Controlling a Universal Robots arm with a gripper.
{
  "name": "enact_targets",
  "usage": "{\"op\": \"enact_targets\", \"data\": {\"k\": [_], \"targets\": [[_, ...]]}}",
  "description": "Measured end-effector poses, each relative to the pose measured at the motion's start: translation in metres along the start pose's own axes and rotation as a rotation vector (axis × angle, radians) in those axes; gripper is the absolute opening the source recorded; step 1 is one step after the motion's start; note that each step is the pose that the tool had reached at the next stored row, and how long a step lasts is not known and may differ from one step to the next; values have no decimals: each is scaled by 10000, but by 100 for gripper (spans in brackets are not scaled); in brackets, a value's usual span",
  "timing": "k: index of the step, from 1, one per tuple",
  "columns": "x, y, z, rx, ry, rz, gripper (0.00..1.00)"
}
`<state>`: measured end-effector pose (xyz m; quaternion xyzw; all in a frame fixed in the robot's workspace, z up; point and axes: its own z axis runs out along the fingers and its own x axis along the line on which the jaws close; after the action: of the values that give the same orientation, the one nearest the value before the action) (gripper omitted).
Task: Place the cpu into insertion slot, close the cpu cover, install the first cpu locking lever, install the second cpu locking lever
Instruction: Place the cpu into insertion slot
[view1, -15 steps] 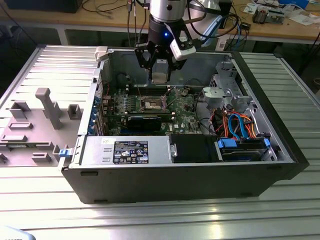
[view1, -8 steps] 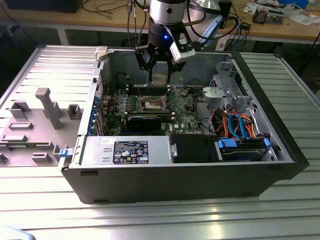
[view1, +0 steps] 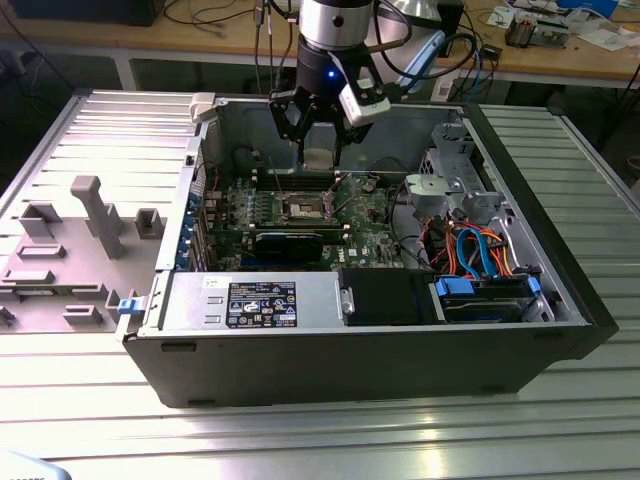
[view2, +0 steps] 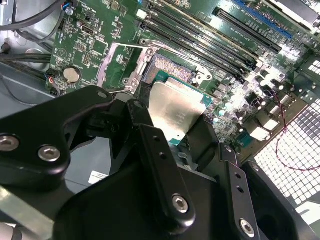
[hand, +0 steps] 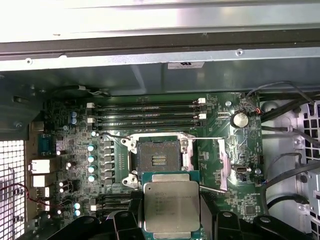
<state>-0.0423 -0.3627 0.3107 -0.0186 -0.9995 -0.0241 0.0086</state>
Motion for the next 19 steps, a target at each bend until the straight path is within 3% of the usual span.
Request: {"op": "enact_targets", "data": {"k": [8, 19], "targets": [[0, -8, -1, -6, -19, 417, 55], [-1, -10, -1, -10, -30, 634, 55]]}}
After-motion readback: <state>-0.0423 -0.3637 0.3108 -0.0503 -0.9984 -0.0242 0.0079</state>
